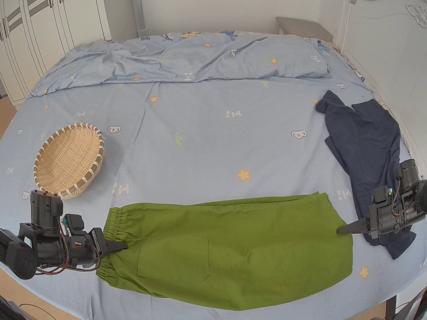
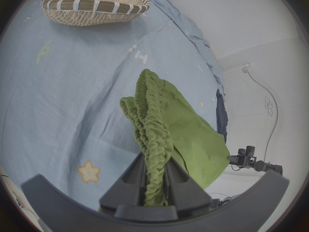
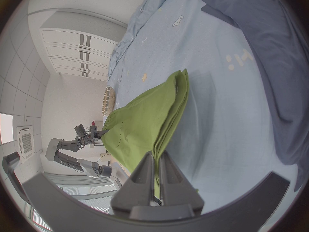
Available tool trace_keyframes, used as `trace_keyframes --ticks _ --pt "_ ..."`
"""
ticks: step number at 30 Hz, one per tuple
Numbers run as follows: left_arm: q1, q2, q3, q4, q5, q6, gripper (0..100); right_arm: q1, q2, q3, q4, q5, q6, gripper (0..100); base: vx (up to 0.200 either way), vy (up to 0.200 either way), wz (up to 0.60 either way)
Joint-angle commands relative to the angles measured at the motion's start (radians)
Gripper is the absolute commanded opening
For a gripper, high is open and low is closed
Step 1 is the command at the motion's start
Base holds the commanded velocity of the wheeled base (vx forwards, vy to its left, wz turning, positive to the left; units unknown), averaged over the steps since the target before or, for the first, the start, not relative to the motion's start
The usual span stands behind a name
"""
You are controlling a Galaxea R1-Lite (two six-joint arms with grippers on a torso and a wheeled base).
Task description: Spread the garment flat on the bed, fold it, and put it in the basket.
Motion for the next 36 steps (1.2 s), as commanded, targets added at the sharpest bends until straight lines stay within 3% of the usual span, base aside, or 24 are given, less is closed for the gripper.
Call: trace_keyframes --ticks 1,3,7,8,16,22,28,30,36 --pt "-0.006 -0.015 0.064 -0.034 0.0 0.0 0 0.002 -0.002 0.066 -0.035 0.015 -0.005 0 0.0 0.0 0.0" --pt "-0.006 0.02 0.099 -0.109 0.0 0.002 0 0.002 0.063 0.098 -0.11 0.02 -0.007 0 0.0 0.0 0.0" --pt "-0.006 0.034 0.107 -0.118 0.002 0.003 0 -0.001 0.096 0.101 -0.136 0.02 -0.008 0 0.0 0.0 0.0" --pt "-0.008 0.037 0.108 -0.118 0.002 0.003 0 -0.004 0.112 0.1 -0.15 0.02 -0.008 100 0.0 0.0 0.0" --pt "0.005 0.039 0.113 -0.118 0.013 0.051 0 -0.026 0.175 0.098 -0.233 0.021 -0.005 100 0.0 0.0 0.0" --pt "0.028 0.02 0.104 -0.118 0.111 0.087 0 -0.056 0.172 0.097 -0.266 0.02 -0.005 100 0.0 0.0 0.0" --pt "0.124 -0.076 0.062 -0.095 0.137 0.103 0 -0.059 0.081 0.098 -0.282 0.014 0.0 100 0.0 0.0 0.0" --pt "0.177 -0.106 0.039 -0.046 0.137 0.161 0 -0.047 0.001 0.095 -0.283 0.009 0.003 100 0.0 0.0 0.0" --pt "0.223 -0.153 -0.025 0.05 0.144 0.204 0 -0.003 -0.085 0.025 -0.277 0.001 0.05 100 0.0 0.0 0.0"
